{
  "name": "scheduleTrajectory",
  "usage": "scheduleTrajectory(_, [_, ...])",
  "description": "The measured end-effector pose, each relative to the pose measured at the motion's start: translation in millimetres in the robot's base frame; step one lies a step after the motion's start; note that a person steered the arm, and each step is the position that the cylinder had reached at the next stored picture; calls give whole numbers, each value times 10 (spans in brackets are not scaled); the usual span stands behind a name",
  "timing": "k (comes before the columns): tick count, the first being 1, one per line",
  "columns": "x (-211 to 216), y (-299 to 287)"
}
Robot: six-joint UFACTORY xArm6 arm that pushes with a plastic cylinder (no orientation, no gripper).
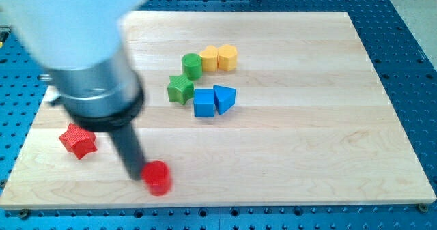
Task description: Move the red circle right to the blue blocks
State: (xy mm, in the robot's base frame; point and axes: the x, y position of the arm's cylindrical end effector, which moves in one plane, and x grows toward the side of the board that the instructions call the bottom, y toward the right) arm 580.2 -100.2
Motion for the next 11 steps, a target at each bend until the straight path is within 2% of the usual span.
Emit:
scheduleTrajectory(1, [-1,-764])
scheduleTrajectory(2, [335,-272])
scheduleTrajectory(3, [240,878])
scheduleTrajectory(4, [-214,1726])
scheduleTrajectory(5, [-297,1839])
scheduleTrajectory(6, [-435,2317])
scheduleTrajectory(7, [-860,2258])
scheduleTrajectory(8, [-793,2253])
scheduleTrajectory(9, [-388,2244])
scheduleTrajectory(10, [-579,1907])
scheduleTrajectory(11, [-997,1884])
